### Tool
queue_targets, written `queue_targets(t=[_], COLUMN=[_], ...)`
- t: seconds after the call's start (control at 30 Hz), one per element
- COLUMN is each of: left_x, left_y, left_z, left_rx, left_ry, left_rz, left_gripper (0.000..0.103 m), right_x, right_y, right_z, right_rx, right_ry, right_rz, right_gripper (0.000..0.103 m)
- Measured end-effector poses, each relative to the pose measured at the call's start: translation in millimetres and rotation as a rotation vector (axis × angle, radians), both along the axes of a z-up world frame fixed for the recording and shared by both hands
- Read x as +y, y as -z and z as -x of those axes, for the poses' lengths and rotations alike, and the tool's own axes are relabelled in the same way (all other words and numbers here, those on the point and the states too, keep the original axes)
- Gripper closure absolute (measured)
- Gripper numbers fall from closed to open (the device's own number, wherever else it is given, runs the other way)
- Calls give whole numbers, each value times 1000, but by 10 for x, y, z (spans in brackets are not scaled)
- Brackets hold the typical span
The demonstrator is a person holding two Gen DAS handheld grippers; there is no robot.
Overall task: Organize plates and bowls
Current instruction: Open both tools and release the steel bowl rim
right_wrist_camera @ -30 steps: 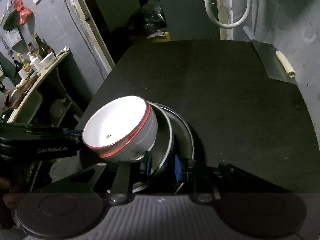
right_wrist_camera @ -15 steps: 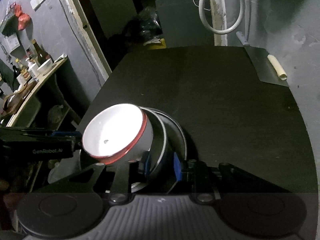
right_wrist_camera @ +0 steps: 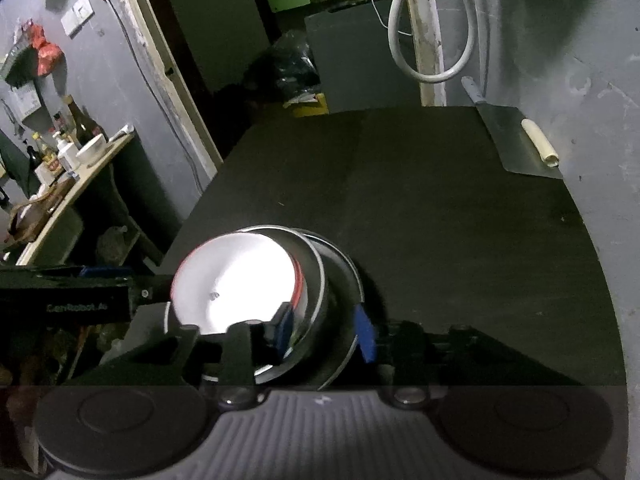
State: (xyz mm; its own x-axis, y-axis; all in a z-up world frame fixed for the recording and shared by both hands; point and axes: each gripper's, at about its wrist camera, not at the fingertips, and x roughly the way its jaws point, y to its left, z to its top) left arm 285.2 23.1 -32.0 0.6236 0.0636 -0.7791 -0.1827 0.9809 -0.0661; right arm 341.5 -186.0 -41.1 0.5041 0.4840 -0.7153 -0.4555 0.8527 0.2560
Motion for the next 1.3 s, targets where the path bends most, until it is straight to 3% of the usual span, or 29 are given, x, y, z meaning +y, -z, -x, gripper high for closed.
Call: queue_targets(t=[0.17,0.33,0.47,0.53,1.0,1.3], left_x=[-19,-43,-63,-63,-113,-133], left_y=[-61,-140,-205,-240,-417,-440], left_z=[60,176,253,300,491,747], left_rx=[-14,-42,-63,-71,-141,-214], left_ry=[-10,-18,-28,-37,-78,-106], left_rz=[-9,-9,-14,-11,-18,-2], left_gripper=[25,13,8,1,1,1], right_x=[0,-34,-74,-97,-239,-349], right_y=[-34,-80,-126,-152,-267,-224], right_z=[61,128,180,205,296,459], right_rx=[-13,-29,-42,-53,-114,-144], right_ry=[-13,-9,-1,8,58,108], right_rz=[-12,-31,-50,-60,-112,-140], right_gripper=[57,52,43,35,1,0])
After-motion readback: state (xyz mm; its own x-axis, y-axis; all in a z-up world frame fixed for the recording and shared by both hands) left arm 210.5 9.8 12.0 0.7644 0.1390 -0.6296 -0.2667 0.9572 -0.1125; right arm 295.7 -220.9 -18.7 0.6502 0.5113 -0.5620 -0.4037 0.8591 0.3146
